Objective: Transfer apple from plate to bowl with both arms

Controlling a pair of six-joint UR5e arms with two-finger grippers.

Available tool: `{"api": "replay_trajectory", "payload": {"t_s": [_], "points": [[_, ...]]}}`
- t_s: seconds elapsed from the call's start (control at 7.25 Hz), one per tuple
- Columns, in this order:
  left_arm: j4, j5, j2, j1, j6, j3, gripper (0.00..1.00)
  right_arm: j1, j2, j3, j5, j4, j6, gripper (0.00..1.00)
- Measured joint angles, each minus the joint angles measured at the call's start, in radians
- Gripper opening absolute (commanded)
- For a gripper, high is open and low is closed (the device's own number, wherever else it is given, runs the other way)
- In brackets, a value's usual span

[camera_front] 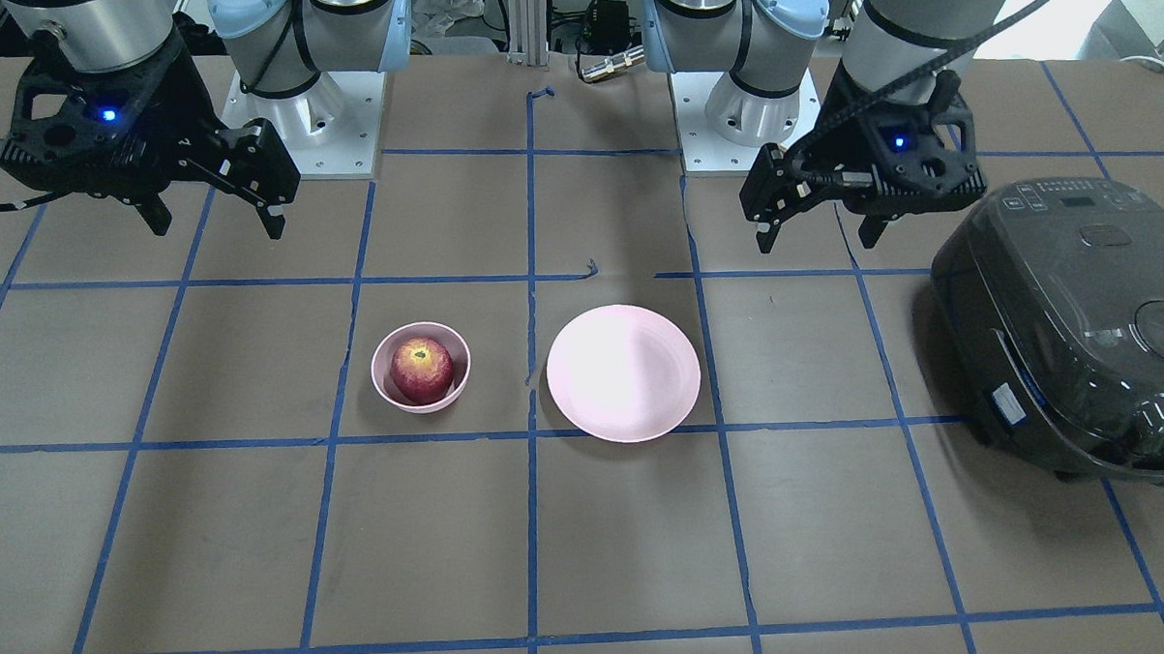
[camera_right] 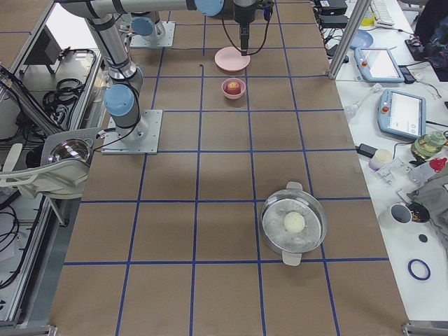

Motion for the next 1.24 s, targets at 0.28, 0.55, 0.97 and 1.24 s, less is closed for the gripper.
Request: {"api": "replay_trajectory", "payload": {"t_s": [0.28, 0.55, 0.97, 1.24], "points": [[-0.020, 0.002, 0.004, 0.000, 0.001, 0.012, 1.00, 0.000, 0.000, 0.000, 0.000, 0.000, 0.001, 1.00], [-0.023, 0.004, 0.002, -0.001, 0.001, 0.010, 1.00, 0.001, 0.001, 0.000, 0.000, 0.000, 0.002, 1.00], [-0.019, 0.004, -0.009, 0.000, 0.001, 0.008, 1.00, 0.001, 0.001, 0.001, 0.000, 0.000, 0.004, 1.00], [-0.016, 0.004, -0.006, 0.001, 0.001, 0.009, 1.00, 0.000, 0.002, 0.000, -0.002, 0.000, 0.005, 1.00]]}}
